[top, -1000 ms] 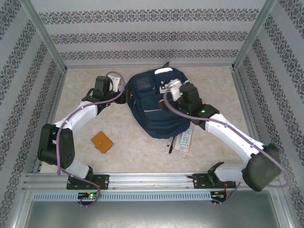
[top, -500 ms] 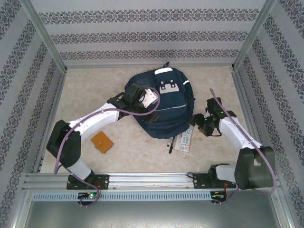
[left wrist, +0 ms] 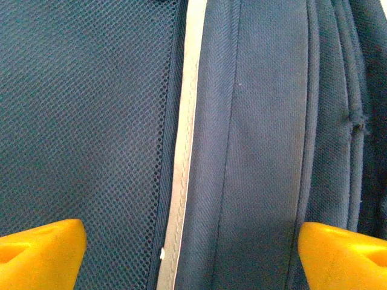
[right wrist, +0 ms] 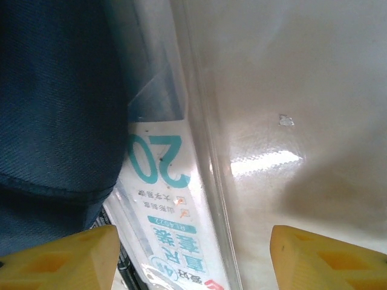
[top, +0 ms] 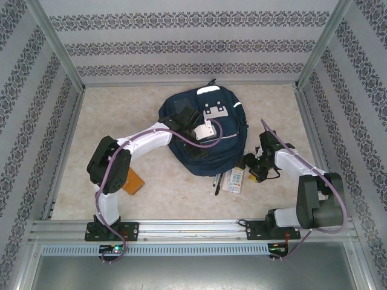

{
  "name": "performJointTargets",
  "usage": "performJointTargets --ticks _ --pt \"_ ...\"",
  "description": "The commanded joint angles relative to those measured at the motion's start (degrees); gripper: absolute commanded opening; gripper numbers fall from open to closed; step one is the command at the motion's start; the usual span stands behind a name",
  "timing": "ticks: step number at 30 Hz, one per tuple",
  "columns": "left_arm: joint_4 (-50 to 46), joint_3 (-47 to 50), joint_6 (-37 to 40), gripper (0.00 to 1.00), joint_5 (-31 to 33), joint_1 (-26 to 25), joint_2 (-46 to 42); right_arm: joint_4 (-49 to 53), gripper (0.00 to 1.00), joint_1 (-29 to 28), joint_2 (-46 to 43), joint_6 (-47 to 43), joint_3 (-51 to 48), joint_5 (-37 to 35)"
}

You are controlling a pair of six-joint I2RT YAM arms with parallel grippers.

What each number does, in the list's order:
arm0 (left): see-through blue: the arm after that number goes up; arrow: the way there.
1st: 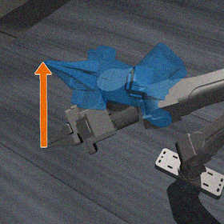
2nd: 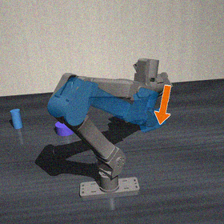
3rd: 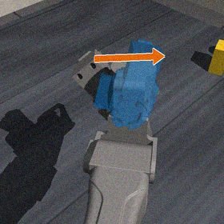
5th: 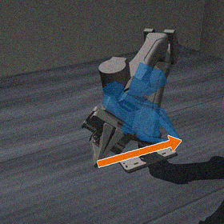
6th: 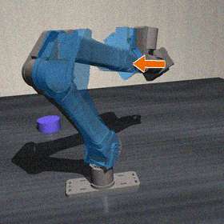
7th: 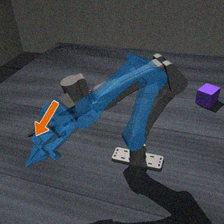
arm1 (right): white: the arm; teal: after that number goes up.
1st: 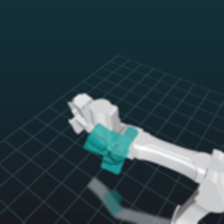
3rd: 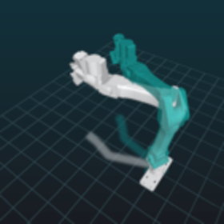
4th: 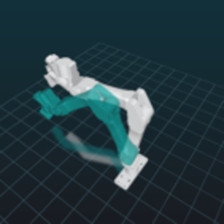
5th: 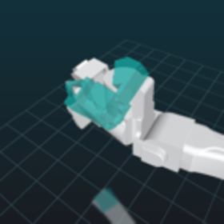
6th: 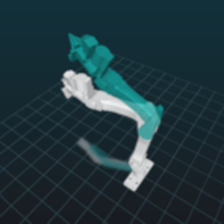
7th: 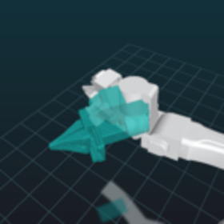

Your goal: Pack books, pencil case, and school supplies into a backpack

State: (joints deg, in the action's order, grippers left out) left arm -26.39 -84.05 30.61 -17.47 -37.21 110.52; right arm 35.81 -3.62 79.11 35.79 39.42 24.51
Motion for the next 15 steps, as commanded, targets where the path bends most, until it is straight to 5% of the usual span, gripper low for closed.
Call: performJointTargets --ticks 1,9,12,15 --pt "-0.5 -1.8 3.0 0.9 1.9 -1.2 1.9 -0.5 0.69 0.0 0.9 0.0 -1.5 -0.2" --pt "0.4 1.5 8.2 1.0 -6.1 -2.8 1.0 -1.5 0.62 0.4 1.2 0.4 -1.6 2.6" --pt "3.3 1.5 6.2 0.99 2.3 -2.8 2.4 -2.2 0.58 0.4 1.8 0.2 -1.6 4.2" --pt "1.7 -2.3 4.1 0.79 9.3 -2.7 5.3 -3.6 0.57 0.4 2.3 0.9 -2.2 5.7"
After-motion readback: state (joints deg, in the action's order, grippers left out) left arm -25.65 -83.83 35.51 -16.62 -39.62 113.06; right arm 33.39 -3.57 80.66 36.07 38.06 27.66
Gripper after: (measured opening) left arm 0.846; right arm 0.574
